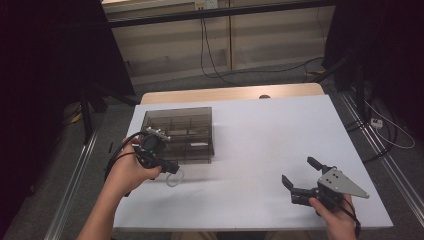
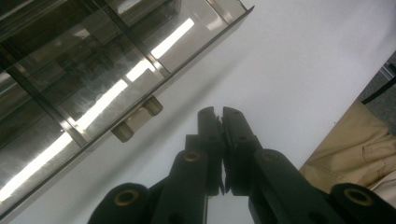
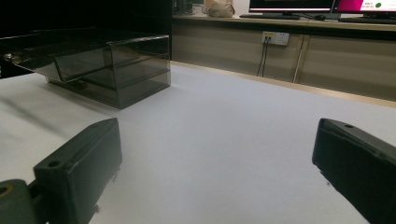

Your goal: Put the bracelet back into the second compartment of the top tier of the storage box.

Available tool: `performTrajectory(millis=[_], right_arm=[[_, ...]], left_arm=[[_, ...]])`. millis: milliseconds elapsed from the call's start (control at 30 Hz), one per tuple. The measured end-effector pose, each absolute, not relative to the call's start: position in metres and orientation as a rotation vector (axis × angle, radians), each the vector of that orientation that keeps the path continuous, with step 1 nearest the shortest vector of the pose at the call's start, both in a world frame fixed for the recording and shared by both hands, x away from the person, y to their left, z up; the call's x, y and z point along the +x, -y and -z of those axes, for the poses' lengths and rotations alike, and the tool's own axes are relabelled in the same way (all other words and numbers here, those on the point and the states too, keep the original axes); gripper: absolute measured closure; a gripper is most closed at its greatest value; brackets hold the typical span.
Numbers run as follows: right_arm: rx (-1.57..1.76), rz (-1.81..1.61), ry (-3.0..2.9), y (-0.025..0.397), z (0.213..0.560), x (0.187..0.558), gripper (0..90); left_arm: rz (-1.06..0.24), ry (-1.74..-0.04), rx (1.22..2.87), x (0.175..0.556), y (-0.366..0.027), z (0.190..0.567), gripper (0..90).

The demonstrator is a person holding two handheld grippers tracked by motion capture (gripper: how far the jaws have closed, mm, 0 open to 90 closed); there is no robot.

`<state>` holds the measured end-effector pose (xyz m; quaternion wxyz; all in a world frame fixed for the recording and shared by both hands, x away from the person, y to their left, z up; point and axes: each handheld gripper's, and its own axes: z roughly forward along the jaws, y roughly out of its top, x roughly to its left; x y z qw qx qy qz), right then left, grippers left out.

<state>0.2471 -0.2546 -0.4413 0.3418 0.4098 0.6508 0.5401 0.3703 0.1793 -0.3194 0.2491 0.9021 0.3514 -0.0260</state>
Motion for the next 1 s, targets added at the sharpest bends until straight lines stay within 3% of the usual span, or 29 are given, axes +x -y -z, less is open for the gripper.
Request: performTrajectory(millis=[1000], right_arm=[[1.058,-1.409,-1.693,0.255,0.441,0.247,1.0]], left_arm=[[0.091,-0.956,2.495,0.382,-0.179,0.291,87.5]])
